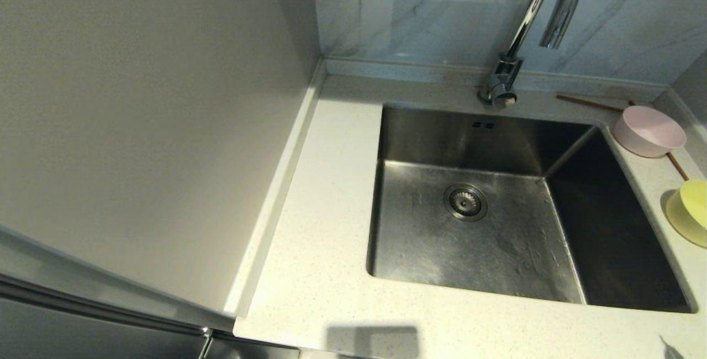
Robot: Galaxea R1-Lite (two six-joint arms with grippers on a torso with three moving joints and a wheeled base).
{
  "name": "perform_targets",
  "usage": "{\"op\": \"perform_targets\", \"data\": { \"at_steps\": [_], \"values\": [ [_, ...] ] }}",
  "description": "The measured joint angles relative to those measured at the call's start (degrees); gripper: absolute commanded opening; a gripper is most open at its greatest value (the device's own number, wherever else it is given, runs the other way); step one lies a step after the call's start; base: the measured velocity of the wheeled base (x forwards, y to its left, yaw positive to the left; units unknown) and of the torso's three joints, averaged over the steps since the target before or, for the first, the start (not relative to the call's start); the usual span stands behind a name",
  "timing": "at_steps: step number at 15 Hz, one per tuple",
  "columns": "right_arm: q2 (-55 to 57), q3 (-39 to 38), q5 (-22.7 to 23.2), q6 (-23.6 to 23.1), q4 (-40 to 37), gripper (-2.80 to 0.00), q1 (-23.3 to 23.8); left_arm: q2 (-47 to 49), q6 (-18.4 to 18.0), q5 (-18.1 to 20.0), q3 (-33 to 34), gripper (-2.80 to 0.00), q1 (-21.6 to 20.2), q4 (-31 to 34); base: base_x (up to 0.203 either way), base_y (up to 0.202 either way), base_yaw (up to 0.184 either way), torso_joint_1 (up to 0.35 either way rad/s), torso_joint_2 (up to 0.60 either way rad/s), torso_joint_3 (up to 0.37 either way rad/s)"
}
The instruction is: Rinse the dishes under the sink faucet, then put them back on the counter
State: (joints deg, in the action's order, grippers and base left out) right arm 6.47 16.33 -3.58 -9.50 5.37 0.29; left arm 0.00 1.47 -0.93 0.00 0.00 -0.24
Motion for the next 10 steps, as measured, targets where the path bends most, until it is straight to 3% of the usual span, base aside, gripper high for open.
{"op": "perform_targets", "data": {
  "at_steps": [3,10],
  "values": [
    [-2.09,-5.53,0.17,0.13,7.88,-2.80,-0.02,0.00,-0.02,-0.01,0.00,-2.80,0.02,0.00,0.000,0.000,0.000,0.000,0.00,0.000],
    [-5.88,-15.70,0.25,0.32,6.83,-2.80,-0.02,0.00,0.00,-0.03,0.00,-2.80,0.00,0.02,0.000,0.000,0.000,0.000,0.00,0.000]
  ]
}}
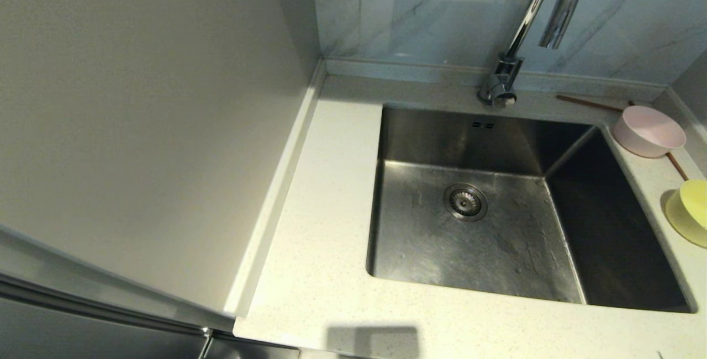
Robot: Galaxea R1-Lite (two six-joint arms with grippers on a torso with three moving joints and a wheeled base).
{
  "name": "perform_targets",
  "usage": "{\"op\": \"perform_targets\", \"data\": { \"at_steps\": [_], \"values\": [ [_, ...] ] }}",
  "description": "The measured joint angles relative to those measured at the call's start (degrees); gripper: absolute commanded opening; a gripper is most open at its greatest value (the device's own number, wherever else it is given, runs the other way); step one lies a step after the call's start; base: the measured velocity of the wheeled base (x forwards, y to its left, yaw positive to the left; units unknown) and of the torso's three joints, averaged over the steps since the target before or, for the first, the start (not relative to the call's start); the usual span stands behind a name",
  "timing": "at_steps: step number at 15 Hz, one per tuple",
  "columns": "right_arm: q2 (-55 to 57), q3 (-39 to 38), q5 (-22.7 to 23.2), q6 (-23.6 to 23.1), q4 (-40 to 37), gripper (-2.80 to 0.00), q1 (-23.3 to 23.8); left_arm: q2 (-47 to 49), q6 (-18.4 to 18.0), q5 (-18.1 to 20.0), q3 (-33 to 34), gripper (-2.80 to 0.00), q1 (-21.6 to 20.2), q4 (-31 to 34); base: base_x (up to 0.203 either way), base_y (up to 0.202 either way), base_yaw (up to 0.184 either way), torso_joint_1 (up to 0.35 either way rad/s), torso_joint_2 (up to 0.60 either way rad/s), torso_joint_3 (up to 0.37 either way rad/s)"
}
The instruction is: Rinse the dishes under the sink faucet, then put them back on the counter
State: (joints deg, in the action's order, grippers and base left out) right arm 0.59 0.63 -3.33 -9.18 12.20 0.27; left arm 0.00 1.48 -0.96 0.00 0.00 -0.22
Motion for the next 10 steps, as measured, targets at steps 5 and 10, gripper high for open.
{"op": "perform_targets", "data": {
  "at_steps": [5,10],
  "values": [
    [-0.68,-0.56,4.76,1.52,-9.96,-2.80,0.00,0.00,0.00,0.01,0.00,-2.80,0.00,-0.02,0.000,0.000,0.000,0.000,0.00,0.000],
    [-0.72,-0.36,4.08,6.87,-12.75,-2.80,0.00,0.00,-0.01,0.02,0.00,-2.80,0.00,-0.02,0.000,0.000,0.000,0.000,0.00,0.000]
  ]
}}
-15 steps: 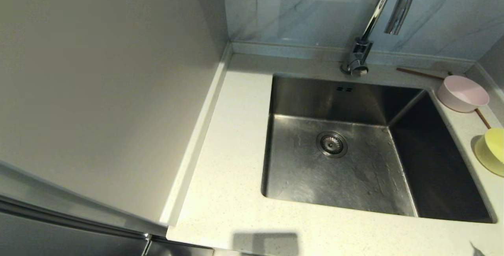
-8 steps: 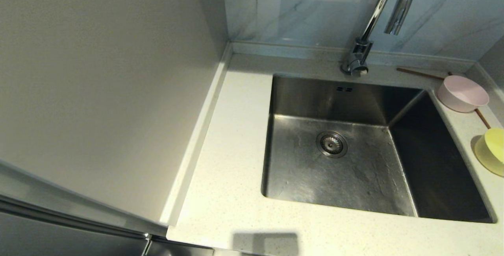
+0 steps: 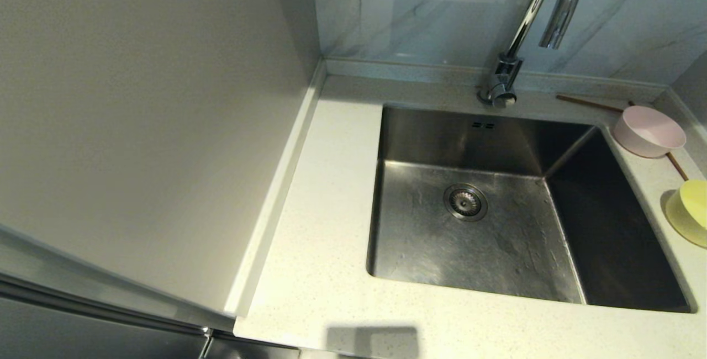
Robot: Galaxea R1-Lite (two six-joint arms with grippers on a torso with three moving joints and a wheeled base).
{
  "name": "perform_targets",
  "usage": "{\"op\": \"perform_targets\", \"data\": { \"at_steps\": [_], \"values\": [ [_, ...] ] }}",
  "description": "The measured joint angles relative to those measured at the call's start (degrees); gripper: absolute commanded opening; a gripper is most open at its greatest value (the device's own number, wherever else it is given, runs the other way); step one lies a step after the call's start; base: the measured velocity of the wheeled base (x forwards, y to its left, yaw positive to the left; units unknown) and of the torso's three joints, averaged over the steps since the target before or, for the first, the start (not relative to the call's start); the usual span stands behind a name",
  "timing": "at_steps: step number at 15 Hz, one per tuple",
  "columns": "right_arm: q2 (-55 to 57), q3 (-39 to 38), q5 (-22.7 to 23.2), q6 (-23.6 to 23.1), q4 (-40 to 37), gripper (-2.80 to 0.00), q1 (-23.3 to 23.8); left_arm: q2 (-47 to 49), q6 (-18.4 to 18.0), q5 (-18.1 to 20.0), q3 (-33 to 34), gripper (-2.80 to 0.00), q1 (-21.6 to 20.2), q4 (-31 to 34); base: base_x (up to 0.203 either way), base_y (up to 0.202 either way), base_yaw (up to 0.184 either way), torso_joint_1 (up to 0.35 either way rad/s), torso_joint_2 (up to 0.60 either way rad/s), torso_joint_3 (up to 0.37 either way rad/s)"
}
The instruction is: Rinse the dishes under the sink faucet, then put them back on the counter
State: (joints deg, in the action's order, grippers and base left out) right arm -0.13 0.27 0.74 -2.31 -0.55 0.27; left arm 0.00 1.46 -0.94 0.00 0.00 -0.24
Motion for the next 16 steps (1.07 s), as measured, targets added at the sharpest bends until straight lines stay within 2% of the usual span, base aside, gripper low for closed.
{"op": "perform_targets", "data": {
  "at_steps": [16],
  "values": [
    [0.02,-0.24,-0.22,1.05,0.39,-2.80,0.00,0.00,0.00,0.00,0.00,-2.80,0.00,0.01,0.000,0.000,0.000,0.000,0.00,0.000]
  ]
}}
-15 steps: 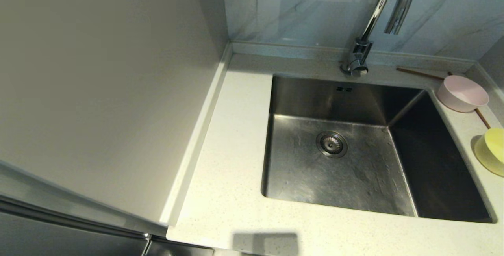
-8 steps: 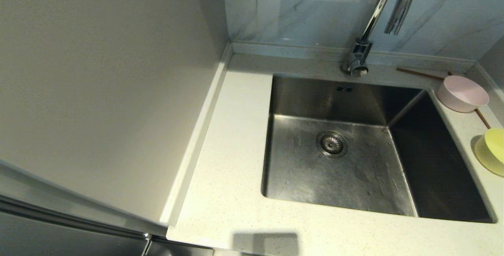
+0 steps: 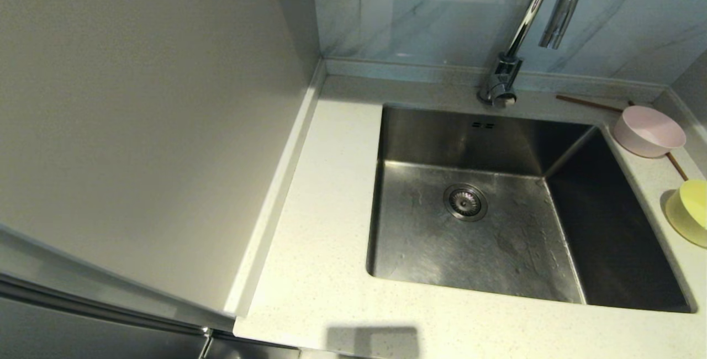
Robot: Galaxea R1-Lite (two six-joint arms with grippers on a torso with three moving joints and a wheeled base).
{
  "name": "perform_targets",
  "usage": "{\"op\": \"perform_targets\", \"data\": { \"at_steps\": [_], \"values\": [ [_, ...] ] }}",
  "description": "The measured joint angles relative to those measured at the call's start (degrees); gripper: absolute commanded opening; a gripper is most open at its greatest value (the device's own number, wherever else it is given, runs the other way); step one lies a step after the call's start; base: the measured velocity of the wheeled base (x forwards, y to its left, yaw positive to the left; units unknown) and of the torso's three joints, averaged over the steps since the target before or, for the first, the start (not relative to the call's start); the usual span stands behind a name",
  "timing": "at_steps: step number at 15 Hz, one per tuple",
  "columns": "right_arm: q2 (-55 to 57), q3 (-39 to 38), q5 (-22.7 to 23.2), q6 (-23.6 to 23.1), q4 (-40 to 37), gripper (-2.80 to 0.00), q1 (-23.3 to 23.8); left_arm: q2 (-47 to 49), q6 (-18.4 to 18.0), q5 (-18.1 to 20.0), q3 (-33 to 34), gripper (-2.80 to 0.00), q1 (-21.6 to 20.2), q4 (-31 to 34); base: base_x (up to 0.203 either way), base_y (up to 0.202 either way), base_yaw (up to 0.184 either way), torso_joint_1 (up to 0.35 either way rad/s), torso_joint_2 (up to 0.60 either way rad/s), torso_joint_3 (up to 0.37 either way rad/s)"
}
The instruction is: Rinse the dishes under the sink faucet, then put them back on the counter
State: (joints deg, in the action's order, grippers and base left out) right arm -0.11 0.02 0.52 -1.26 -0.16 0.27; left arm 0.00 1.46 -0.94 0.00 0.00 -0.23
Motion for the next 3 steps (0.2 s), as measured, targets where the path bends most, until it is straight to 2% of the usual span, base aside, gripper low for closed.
{"op": "perform_targets", "data": {
  "at_steps": [3],
  "values": [
    [0.00,0.02,-0.01,0.51,0.06,-2.80,0.00,0.00,0.01,0.00,0.00,-2.80,0.00,-0.01,0.000,0.000,0.000,0.000,0.00,0.000]
  ]
}}
